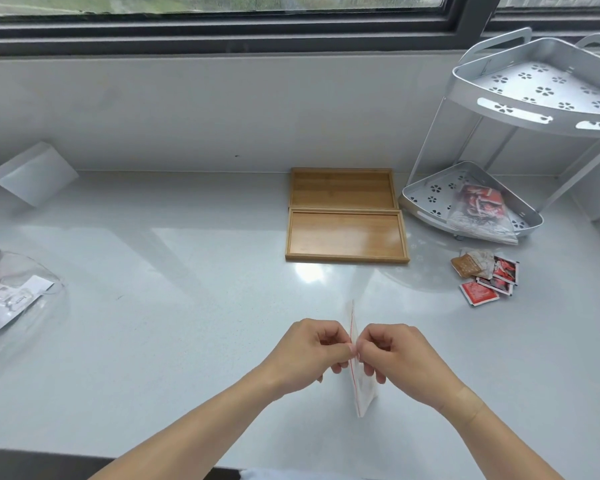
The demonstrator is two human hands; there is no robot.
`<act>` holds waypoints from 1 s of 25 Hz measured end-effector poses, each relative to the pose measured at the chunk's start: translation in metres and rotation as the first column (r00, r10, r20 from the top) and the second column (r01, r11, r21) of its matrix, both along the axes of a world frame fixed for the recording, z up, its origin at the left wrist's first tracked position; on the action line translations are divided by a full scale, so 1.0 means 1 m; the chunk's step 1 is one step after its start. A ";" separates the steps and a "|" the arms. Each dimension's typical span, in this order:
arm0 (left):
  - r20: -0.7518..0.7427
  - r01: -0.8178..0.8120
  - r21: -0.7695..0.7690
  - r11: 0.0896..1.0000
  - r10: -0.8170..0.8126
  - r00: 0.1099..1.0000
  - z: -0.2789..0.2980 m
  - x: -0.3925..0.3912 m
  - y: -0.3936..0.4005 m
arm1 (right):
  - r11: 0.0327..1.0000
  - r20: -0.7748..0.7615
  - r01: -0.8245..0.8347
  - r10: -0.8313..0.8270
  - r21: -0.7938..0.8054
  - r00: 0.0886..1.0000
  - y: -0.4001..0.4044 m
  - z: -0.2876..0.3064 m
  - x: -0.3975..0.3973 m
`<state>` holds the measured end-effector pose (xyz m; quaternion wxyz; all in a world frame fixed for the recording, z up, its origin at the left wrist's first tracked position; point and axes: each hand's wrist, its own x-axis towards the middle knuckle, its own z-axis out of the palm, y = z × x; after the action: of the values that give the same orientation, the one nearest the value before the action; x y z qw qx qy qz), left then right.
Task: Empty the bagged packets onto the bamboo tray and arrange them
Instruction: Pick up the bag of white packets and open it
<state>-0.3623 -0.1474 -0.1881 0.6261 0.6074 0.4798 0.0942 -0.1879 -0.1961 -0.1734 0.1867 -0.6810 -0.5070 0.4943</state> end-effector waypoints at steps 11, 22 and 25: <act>-0.285 0.056 0.308 0.950 0.036 0.958 0.025 -0.028 0.029 | 0.983 0.663 -0.150 0.042 0.108 0.748 0.001 0.022 0.042; -0.082 -0.171 0.129 0.977 0.182 0.980 0.042 -0.002 0.054 | 0.777 0.582 -0.358 -0.014 0.518 0.813 0.034 0.025 0.014; -0.017 -0.246 0.140 0.959 0.251 0.968 0.047 -0.005 0.062 | 0.732 0.587 -0.472 0.122 0.491 0.800 0.054 0.018 -0.012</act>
<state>-0.3672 -0.0854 -0.1408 0.5578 0.5853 0.5555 0.1943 -0.2000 -0.1421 -0.1558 0.1697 -0.5942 -0.7765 0.1232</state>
